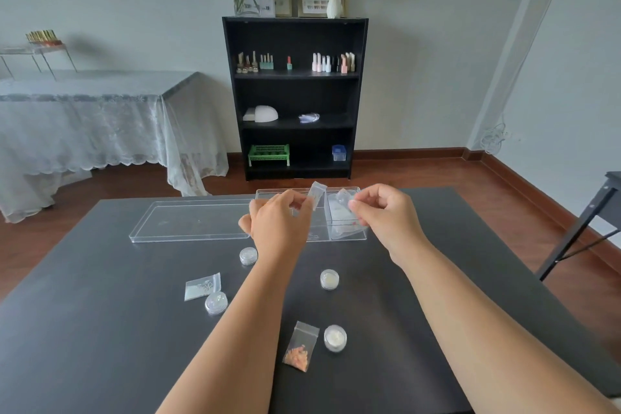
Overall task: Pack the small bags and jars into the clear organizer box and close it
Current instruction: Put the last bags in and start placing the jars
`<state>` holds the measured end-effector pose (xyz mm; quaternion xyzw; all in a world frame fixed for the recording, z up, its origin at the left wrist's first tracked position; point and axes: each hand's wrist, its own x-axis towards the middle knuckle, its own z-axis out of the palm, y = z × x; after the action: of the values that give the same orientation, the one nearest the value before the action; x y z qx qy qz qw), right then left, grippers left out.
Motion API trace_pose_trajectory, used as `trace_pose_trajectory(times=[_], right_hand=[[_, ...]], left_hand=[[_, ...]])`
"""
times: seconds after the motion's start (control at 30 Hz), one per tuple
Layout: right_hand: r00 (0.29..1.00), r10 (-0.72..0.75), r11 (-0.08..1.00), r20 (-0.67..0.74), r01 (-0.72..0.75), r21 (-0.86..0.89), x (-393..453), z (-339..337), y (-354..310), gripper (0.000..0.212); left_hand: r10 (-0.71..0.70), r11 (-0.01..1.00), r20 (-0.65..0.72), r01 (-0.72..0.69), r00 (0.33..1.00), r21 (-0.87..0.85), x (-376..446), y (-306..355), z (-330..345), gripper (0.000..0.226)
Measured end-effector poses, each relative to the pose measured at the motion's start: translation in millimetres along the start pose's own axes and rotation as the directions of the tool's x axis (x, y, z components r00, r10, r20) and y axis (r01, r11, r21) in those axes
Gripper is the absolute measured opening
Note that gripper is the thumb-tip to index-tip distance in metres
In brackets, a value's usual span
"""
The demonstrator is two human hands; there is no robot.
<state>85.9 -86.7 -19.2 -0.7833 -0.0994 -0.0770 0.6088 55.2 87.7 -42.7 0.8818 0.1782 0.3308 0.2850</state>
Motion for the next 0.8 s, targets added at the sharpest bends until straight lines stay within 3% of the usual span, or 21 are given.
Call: trace_pose_trajectory(times=[0.2, 0.5, 0.6, 0.67, 0.8], right_hand=[[0.999, -0.024, 0.978, 0.032, 0.03, -0.204, 24.0, 30.1, -18.4, 0.009], [0.997, -0.006, 0.893, 0.081, 0.042, -0.448, 30.0, 69.3, -6.8, 0.011], [0.986, -0.166, 0.782, 0.013, 0.14, -0.608, 24.1, 71.3, -2.3, 0.021], [0.959, -0.284, 0.763, -0.012, 0.218, -0.609, 12.6, 66.7, -3.7, 0.017], [0.93, -0.352, 0.76, 0.107, 0.35, -0.548, -29.2, 52.0, -3.7, 0.009]], left_hand=[[-0.051, 0.983, 0.107, 0.031, 0.993, 0.179, 0.2, -7.9, 11.9, 0.03], [-0.128, 0.991, 0.038, 0.127, 0.991, 0.034, 4.0, -12.0, -22.5, 0.022], [-0.103, 0.994, 0.047, 0.101, 0.994, 0.033, 4.0, -19.8, -42.5, 0.018], [-0.076, 0.997, 0.049, 0.075, 0.996, 0.036, 2.0, -33.1, -58.3, 0.015], [-0.077, 0.996, 0.047, 0.075, 0.996, 0.044, -5.1, -76.3, -90.6, 0.009]])
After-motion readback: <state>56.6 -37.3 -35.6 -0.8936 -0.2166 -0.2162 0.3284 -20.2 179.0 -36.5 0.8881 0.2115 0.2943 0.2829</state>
